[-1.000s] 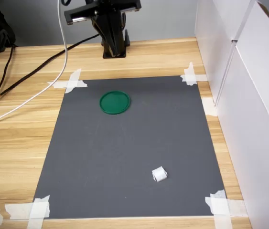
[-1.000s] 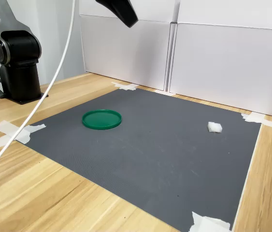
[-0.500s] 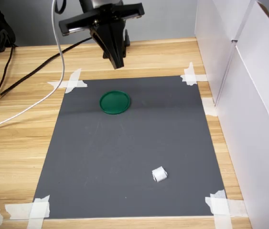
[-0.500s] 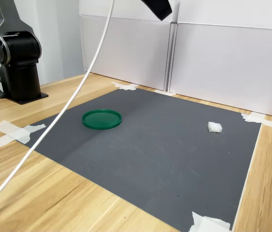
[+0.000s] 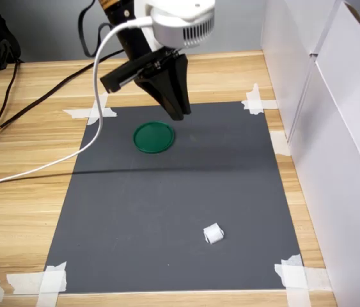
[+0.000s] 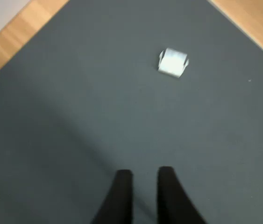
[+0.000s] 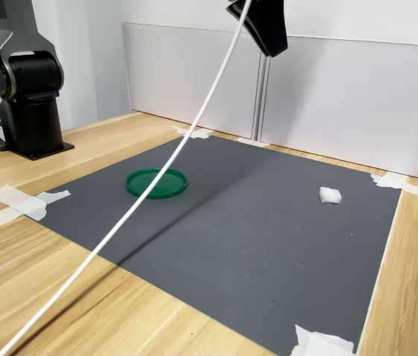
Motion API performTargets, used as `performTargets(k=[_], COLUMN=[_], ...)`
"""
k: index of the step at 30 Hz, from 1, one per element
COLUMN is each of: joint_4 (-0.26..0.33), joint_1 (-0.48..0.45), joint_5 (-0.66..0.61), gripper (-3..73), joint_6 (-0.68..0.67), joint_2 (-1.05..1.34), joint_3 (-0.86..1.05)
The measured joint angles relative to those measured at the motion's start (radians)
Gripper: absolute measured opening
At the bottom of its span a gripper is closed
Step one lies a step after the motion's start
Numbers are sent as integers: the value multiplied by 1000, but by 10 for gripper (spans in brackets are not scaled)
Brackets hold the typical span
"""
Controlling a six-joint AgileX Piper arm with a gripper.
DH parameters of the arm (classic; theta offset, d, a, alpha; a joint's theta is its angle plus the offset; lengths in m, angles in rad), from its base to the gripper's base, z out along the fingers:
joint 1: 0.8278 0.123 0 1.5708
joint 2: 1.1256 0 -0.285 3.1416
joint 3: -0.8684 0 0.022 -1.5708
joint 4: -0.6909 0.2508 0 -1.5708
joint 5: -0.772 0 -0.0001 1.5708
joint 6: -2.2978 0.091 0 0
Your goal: Grasp a white terminal and put it in the green lid.
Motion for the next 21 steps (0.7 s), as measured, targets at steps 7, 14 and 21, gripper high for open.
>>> performTargets(k=[7, 14, 21], joint_4=[-115, -42, -38], joint_1=[49, 52, 55], joint_5=[-23, -36, -39], gripper=[612, 706, 706], joint_6=[30, 7, 69], joint_2=[-108, -208, -339], joint_3=[-107, -242, -374])
